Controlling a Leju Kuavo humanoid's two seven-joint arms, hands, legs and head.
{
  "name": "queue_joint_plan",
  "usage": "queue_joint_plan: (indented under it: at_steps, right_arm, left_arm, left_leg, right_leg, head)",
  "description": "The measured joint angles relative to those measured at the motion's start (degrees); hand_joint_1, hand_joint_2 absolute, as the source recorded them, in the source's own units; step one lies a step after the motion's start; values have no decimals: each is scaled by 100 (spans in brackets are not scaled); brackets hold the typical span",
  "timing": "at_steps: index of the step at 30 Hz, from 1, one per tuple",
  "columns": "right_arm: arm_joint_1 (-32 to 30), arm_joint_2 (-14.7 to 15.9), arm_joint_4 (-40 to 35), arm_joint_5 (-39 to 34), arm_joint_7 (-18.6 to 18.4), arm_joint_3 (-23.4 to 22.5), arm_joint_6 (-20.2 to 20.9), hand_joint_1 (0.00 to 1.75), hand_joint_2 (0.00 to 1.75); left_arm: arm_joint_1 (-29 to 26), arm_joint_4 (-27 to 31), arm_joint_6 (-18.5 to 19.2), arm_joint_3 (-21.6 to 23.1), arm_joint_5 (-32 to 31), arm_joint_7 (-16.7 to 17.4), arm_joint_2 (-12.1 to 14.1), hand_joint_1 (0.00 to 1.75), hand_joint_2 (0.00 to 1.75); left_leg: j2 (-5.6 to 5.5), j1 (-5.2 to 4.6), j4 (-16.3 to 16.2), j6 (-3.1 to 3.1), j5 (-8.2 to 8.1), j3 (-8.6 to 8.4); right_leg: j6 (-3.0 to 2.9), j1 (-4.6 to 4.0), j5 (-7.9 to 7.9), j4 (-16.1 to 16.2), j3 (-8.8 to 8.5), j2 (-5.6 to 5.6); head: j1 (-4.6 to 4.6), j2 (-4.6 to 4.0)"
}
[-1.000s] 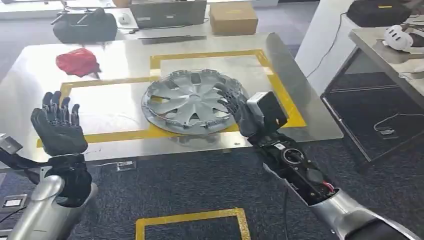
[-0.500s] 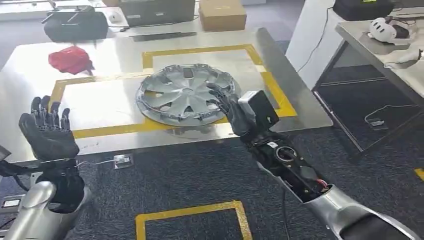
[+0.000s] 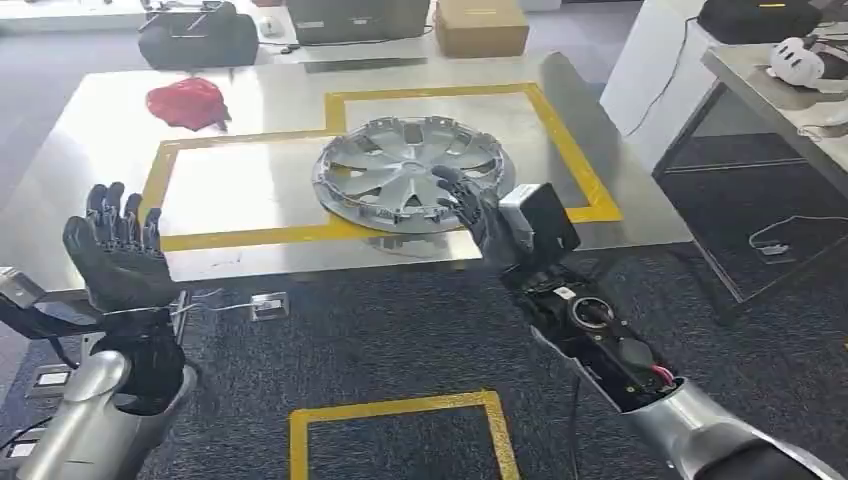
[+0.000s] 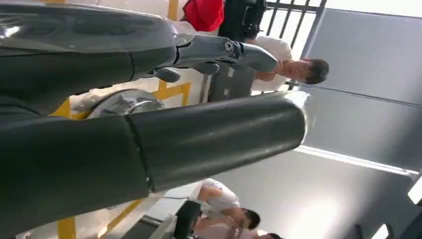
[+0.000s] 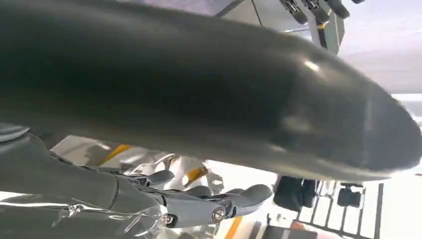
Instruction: Take the parts from the cabinet and place them on the table.
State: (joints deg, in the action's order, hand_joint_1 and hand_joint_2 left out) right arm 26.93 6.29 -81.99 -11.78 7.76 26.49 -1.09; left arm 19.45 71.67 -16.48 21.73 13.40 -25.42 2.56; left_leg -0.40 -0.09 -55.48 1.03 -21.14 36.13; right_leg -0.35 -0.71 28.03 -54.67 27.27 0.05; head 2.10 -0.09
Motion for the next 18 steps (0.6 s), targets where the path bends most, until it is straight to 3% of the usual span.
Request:
queue_joint_plan:
  at_steps: [2,3,4,5,6,7,8,9,10,11,12,13,14,15,16,18]
  right_arm:
    - [8,2,-6,0,0,-4,-4,0,0]
    - [1,2,-11,0,-2,-4,-2,0,0]
    - [3,2,-13,0,-2,2,-2,0,0]
    - [7,2,-13,0,-4,4,-2,0,0]
    - [15,2,-15,0,-4,2,-4,0,0]
    - [8,2,-15,0,-4,4,-2,0,0]
    - [0,2,-15,0,-7,9,-2,0,0]
    - [-1,2,-15,0,-9,9,-2,0,0]
    - [-3,2,-15,0,-11,9,-2,0,0]
    - [-6,2,-15,0,-11,9,-2,0,0]
    - [-7,2,-15,0,-11,9,-2,0,0]
    - [-4,2,-15,0,-11,9,-2,0,0]
    - [-2,2,-24,0,-9,5,-4,0,0]
    - [0,2,-26,0,-11,2,-4,0,0]
    - [-1,2,-26,0,-5,6,-2,0,0]
    - [-9,2,-26,0,-9,7,-2,0,0]
  left_arm:
    - [1,0,17,0,0,0,-2,0,0]
    - [3,0,22,0,0,0,2,0,0]
    - [5,0,26,0,0,0,11,0,0]
    - [17,0,28,0,0,0,15,0,0]
    - [39,0,33,0,0,0,20,0,0]
    - [43,0,33,0,0,0,22,0,0]
    - [39,-2,33,0,0,0,24,0,0]
    - [39,-4,33,0,0,2,26,0,0]
    - [42,-9,33,0,0,0,35,0,0]
    - [42,-9,33,0,0,2,39,0,0]
    - [47,-9,33,0,2,2,42,0,0]
    - [60,-9,33,0,2,2,44,0,0]
    - [84,-9,33,0,2,2,44,0,0]
    - [80,0,28,0,2,0,42,0,0]
    - [76,0,22,0,9,2,42,0,0]
    - [67,0,6,0,17,11,48,0,0]
  left_leg:
    - [12,42,43,-81,74,0]
    - [5,8,76,-120,126,4]
    - [11,15,61,-132,49,33]
    - [7,8,-102,-171,-194,123]
    - [7,29,-571,-207,-581,299]
    - [8,59,-1019,-244,-865,444]
    - [9,85,-1420,-284,-1061,555]
    - [9,105,-1634,-314,-1091,582]
    - [11,124,-1631,-336,-945,511]
    - [13,137,-1413,-355,-732,329]
    - [15,152,-972,-371,-514,31]
    - [27,174,-447,-389,-398,-317]
    - [25,161,-81,-388,-590,-556]
    - [-8,110,-39,-280,-539,-541]
    - [2,119,-16,-254,-536,-512]
    - [0,97,-32,-160,-492,-482]
  right_leg:
    - [-40,-45,-62,24,25,9]
    - [-58,-11,-144,98,49,-1]
    - [-63,64,-239,184,36,-26]
    - [-87,66,-299,201,94,-29]
    - [-116,74,-358,192,187,-39]
    - [-120,75,-403,188,257,-50]
    - [-111,75,-452,185,333,-55]
    - [-106,78,-499,175,403,-56]
    - [-86,90,-542,152,486,-57]
    - [-61,108,-569,120,560,-57]
    - [-33,128,-590,70,632,-57]
    - [-7,136,-604,7,691,-55]
    - [23,122,-613,-31,762,-54]
    - [61,109,-642,-52,779,-53]
    - [110,109,-677,-64,777,-47]
    - [180,125,-738,-39,791,-40]
  head:
    - [79,0]
    - [99,0]
    - [90,0]
    - [59,0]
    - [17,0]
    - [-61,0]
    - [-92,0]
    - [-107,0]
    - [-140,0]
    - [-164,0]
    - [-188,0]
    - [-214,0]
    - [-255,0]
    - [-253,0]
    - [-197,0]
    - [-192,0]
